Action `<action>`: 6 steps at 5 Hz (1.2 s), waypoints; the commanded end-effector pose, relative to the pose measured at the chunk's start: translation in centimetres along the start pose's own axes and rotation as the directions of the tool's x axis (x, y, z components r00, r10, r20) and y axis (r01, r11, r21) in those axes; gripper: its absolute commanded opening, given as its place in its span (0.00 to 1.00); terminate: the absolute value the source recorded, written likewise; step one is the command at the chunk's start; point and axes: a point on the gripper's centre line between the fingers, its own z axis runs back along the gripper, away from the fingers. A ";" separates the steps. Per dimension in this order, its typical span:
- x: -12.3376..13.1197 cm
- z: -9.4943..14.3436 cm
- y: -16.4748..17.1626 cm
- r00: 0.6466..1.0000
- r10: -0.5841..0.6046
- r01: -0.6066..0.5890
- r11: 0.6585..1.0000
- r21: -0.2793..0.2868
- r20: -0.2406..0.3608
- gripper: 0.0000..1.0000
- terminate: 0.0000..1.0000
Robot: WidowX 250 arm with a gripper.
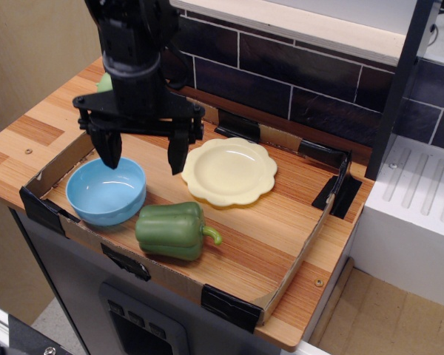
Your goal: Put bowl on plate
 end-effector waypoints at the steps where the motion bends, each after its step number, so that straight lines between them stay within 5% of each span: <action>1: 0.7 -3.0 0.6 0.996 0.088 -0.088 0.996 -0.016 -0.010 1.00 0.00; 2: 0.5 -3.9 0.4 0.997 0.073 -0.073 0.997 -0.001 0.001 1.00 0.00; 3: 0.4 -4.0 0.3 0.996 0.087 -0.087 0.996 -0.012 -0.015 0.00 0.00; 6: 0.6 -2.8 0.0 0.998 0.059 -0.059 0.998 0.002 0.010 0.00 0.00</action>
